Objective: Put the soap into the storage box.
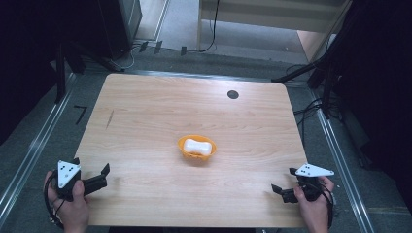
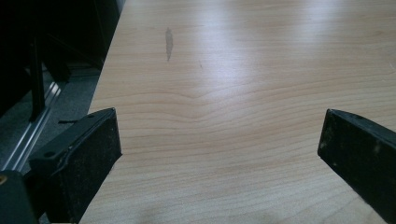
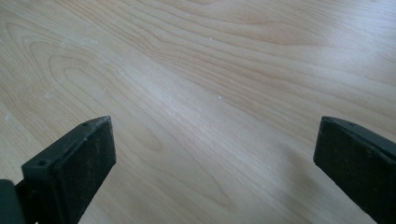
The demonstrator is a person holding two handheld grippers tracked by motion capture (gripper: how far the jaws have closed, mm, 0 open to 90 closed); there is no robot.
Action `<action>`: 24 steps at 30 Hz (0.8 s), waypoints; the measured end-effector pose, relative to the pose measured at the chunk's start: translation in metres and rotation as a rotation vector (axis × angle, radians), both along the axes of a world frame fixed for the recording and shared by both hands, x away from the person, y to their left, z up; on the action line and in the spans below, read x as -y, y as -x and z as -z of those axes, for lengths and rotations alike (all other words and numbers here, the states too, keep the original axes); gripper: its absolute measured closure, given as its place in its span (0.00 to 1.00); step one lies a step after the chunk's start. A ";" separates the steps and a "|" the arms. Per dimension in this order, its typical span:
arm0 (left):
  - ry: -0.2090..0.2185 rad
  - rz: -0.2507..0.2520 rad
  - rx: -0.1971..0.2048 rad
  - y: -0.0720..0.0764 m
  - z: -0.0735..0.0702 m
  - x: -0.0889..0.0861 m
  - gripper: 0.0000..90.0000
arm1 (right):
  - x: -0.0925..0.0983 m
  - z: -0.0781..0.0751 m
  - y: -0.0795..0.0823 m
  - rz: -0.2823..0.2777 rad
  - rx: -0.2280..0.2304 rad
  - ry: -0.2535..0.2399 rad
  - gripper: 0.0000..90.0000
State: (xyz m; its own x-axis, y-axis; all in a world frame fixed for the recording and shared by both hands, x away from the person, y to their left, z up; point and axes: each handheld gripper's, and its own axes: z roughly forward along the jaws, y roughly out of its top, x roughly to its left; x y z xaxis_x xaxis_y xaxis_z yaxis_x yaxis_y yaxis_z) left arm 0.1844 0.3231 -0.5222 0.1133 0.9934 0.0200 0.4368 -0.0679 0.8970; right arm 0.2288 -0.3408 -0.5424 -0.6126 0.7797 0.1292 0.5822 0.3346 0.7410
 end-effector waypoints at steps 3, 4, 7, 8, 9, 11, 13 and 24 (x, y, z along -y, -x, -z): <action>-0.004 -0.001 -0.001 0.000 0.000 0.000 0.00 | 0.006 0.001 0.006 0.015 0.004 -0.005 0.00; -0.004 -0.001 0.001 0.000 0.000 0.000 0.00 | 0.009 0.002 0.008 0.018 0.003 -0.006 0.00; -0.004 -0.003 0.001 0.000 0.000 0.000 0.00 | 0.016 0.003 0.014 0.033 0.010 -0.028 0.00; -0.004 -0.001 0.001 0.000 0.000 0.000 0.00 | 0.019 0.003 0.016 0.041 0.010 -0.035 0.00; -0.004 -0.001 0.000 0.000 0.000 0.000 0.00 | 0.021 0.003 0.019 0.047 0.010 -0.038 0.00; -0.005 0.000 0.000 0.000 0.000 0.000 0.00 | 0.027 0.003 0.022 0.056 0.014 -0.039 0.00; -0.004 0.002 0.001 0.000 0.000 0.000 0.00 | 0.031 0.003 0.026 0.065 0.015 -0.048 0.00; -0.017 0.008 -0.004 0.000 0.000 0.001 0.00 | 0.043 0.011 0.040 0.124 0.042 -0.113 0.00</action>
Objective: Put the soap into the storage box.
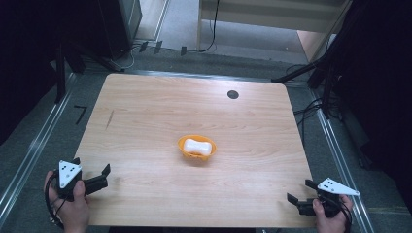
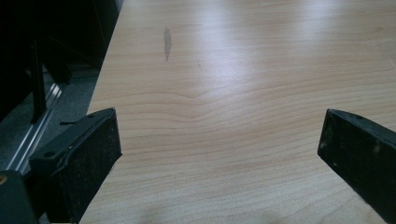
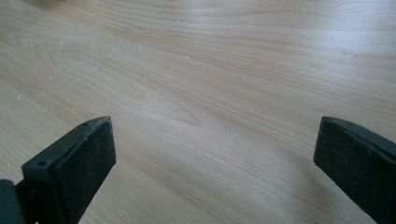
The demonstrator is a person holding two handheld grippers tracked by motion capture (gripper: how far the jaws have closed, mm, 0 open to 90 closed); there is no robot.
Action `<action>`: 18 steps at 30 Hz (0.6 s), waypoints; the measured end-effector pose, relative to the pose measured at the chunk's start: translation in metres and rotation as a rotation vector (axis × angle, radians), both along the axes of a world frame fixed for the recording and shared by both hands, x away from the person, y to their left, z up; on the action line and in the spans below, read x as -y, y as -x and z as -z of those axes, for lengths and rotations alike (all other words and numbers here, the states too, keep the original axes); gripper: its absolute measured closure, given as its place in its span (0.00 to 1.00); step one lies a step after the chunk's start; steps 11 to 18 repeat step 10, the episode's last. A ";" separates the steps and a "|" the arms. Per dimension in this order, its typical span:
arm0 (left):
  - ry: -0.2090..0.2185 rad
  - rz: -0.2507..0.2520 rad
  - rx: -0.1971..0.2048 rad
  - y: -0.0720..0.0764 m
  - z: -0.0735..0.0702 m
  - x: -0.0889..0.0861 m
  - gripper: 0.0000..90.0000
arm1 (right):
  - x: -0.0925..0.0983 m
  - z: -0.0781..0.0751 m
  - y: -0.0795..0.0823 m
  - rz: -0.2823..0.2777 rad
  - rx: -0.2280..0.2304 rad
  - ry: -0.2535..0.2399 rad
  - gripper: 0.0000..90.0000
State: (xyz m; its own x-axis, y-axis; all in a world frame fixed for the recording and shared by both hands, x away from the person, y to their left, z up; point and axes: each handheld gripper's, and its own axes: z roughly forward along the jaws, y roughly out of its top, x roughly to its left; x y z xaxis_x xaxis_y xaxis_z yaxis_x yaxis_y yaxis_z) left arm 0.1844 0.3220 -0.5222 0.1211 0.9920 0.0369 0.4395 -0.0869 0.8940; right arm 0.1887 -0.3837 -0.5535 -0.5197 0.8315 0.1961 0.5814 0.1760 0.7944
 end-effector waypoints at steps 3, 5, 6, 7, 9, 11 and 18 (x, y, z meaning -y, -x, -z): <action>0.000 -0.001 0.002 0.000 0.000 0.000 0.00 | 0.001 0.000 0.001 0.022 0.019 -0.007 0.00; -0.002 0.003 0.001 0.000 0.000 0.000 0.00 | 0.000 0.001 0.001 0.032 0.014 0.005 0.00; -0.001 0.004 0.001 0.000 0.000 0.001 0.00 | 0.000 0.001 0.001 0.033 0.011 0.009 0.00; -0.001 0.005 0.002 0.000 0.000 0.001 0.00 | 0.000 0.002 0.002 0.035 0.012 0.011 0.00; 0.000 0.007 0.002 0.000 0.000 0.001 0.00 | 0.000 0.002 0.002 0.049 0.008 0.012 0.00; -0.001 0.008 0.002 0.000 0.000 0.001 0.00 | 0.000 0.002 0.002 0.058 0.009 0.011 0.00; -0.001 0.008 0.002 0.000 0.000 0.001 0.00 | 0.000 0.002 0.002 0.058 0.009 0.011 0.00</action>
